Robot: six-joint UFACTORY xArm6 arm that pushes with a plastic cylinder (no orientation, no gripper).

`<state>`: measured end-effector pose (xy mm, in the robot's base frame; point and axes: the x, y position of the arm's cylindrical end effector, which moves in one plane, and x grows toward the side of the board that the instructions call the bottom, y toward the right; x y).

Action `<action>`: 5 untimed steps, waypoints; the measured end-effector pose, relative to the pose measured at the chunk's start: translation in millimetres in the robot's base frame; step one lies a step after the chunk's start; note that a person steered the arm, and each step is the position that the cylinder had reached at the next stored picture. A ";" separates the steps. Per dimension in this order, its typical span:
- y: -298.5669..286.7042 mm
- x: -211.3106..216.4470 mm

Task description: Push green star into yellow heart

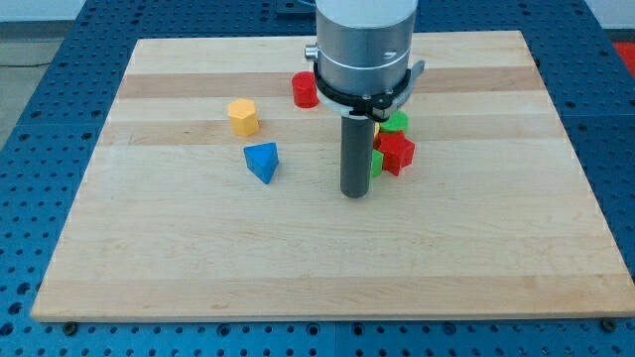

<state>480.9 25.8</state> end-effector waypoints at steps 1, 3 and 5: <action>0.0 -0.9; 0.0 -3.3; -37.2 5.4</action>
